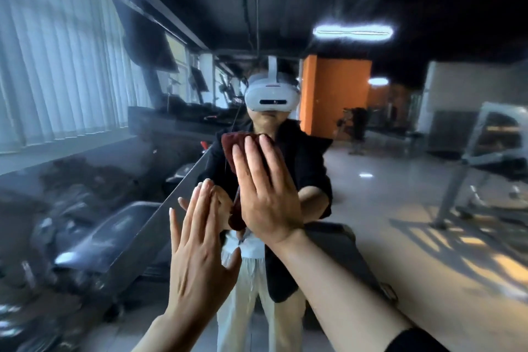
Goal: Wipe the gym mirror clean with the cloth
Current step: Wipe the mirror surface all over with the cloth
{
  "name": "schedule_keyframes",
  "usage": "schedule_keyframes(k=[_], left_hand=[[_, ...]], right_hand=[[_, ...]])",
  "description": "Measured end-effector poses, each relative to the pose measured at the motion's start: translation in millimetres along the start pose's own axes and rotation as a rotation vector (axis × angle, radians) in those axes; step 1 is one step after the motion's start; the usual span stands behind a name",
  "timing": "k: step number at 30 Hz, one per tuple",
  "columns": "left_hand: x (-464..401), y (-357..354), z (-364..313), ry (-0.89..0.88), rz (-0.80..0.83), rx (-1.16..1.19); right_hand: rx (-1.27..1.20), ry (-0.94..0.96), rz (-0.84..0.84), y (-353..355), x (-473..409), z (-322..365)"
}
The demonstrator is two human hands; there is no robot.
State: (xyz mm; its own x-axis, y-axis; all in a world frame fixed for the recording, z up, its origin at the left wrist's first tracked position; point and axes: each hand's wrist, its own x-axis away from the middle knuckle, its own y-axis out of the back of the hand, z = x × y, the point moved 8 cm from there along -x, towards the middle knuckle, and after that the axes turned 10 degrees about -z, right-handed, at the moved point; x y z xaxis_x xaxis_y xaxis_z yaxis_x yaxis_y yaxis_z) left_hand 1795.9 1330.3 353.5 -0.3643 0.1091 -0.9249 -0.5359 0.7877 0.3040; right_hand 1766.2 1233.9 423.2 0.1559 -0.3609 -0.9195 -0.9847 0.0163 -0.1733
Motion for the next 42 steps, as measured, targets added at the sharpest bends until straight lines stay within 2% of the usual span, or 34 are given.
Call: schedule_keyframes(k=[4, 6, 10, 15, 19, 22, 25, 29, 32, 38, 42], left_hand=[[4.4, -16.6, -26.0, -0.041, 0.003, 0.020], [7.4, -24.7, -39.0, -0.063, -0.001, 0.030], [16.4, -37.2, -58.3, -0.059, -0.006, 0.035], [25.3, -47.3, -70.0, -0.039, 0.048, -0.130], [27.2, -46.3, -71.4, -0.036, 0.130, -0.152], [38.0, -41.5, -63.3, -0.031, 0.183, -0.152], [57.5, -32.9, -37.0, 0.065, 0.195, -0.161], [75.0, -19.5, -0.7, 0.187, 0.201, -0.186], [78.5, -10.3, 22.5, 0.272, 0.205, -0.182], [88.8, -0.4, 49.8, 0.353, 0.224, -0.111], [93.6, 3.3, 57.6, 0.376, 0.211, -0.093]], right_hand=[[-0.004, 0.088, 0.015, 12.4, 8.0, -19.8], [0.009, 0.063, 0.010, 23.8, 15.3, -42.6], [0.080, -0.043, -0.008, 54.9, 38.6, -97.8], [0.186, -0.152, -0.020, 90.8, 75.0, -156.3], [0.246, -0.375, -0.089, 110.3, 105.2, -170.5], [0.235, -0.520, -0.146, 108.2, 113.0, -153.8], [0.209, -0.546, -0.153, 93.4, 108.8, -124.2], [0.136, -0.383, -0.060, 62.1, 101.3, -69.6], [0.071, -0.221, -0.062, 42.9, 93.1, -22.1], [-0.086, -0.126, 0.029, 3.8, 85.6, 56.5], [-0.080, -0.087, 0.060, -2.7, 82.4, 73.6]])
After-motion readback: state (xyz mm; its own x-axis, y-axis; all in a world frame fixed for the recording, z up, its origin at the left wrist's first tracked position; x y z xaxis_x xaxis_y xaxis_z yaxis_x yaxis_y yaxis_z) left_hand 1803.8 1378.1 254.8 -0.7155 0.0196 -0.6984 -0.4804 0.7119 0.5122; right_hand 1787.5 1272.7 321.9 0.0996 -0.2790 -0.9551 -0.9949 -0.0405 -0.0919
